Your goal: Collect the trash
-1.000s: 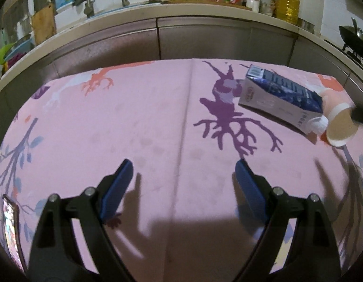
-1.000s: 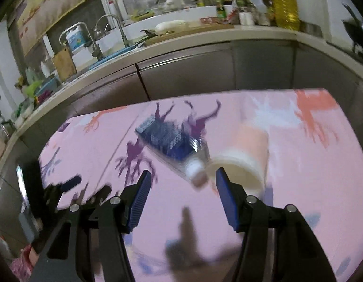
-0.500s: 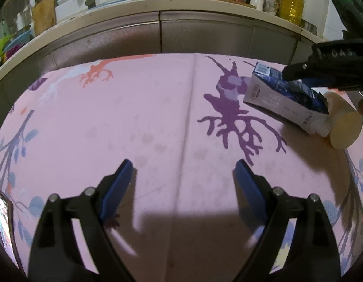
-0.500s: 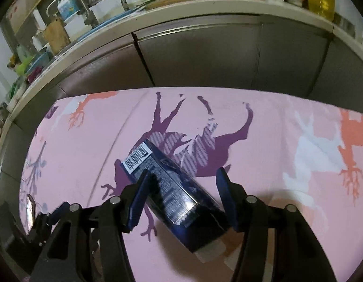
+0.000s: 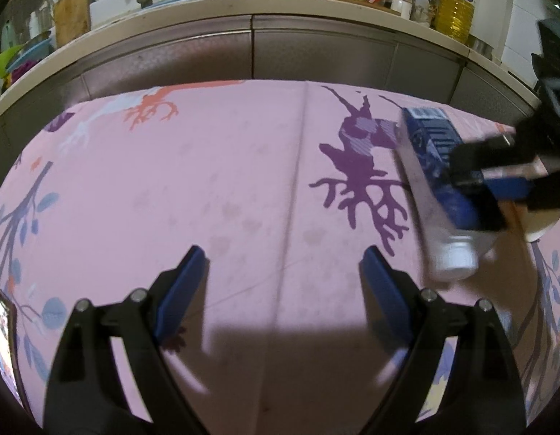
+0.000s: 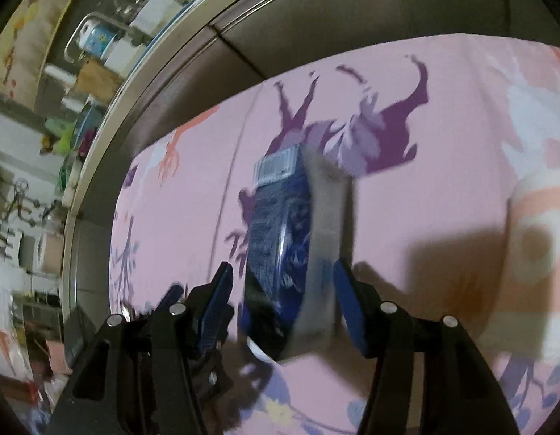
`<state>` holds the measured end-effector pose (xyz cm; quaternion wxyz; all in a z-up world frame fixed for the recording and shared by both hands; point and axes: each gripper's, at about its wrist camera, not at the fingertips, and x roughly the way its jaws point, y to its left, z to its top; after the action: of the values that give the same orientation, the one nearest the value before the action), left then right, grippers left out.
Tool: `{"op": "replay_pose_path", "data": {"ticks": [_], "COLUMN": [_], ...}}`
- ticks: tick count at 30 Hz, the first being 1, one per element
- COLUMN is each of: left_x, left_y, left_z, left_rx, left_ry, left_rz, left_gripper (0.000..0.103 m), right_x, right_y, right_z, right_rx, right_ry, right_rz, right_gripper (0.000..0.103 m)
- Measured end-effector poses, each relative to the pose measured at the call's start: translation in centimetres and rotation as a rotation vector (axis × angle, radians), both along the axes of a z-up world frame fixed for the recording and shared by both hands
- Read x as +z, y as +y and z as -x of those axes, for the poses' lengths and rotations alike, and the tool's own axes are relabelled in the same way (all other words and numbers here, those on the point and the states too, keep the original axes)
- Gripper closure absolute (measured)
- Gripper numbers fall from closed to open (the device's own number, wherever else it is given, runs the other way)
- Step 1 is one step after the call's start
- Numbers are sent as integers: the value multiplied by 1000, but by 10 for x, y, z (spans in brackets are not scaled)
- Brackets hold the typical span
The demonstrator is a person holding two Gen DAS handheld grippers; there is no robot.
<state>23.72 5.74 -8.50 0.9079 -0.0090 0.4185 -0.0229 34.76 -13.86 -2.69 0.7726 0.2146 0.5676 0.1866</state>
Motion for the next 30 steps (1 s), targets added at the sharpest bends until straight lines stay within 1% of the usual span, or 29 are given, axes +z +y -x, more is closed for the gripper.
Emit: {"op": "replay_pose_path", "data": {"ticks": [2,4,7,11,14,18,22,26,30], "left_x": [0,0,0,0,0,2,7,22,40], "left_y": [0,-1,-2,-4,-5,-8,-6,-2,-15], "left_z": [0,1,2,2,3,5,13,25,30], "left_rx": [-1,-1,-3,-4,-5,-11,-25,-42,-91], "left_ry": [0,0,-3,-7,-10,-19,-35,-74,-124], "left_rz": [1,-3,-12,-24,-34,-44,-29,5,5], "left_gripper": [18,18,18,18,18,18,18,16,16], "right_x": [3,5,16,30,33,31,29,23,17], "right_y": [5,9,11,3,-3,-13,-25,-46,-68], "right_z": [10,18,32,50,63,81,100,124,143], "right_rx": [28,40,34,8,-8,-32,-64,-121,-202], "right_ry": [-8,-25,-95,-180,-217,-239,-262,-294,-333], "right_rz": [-4,16,70,84,97,96,101,121,174], "right_gripper": [47,47,47,47,47,47,47,47,47]}}
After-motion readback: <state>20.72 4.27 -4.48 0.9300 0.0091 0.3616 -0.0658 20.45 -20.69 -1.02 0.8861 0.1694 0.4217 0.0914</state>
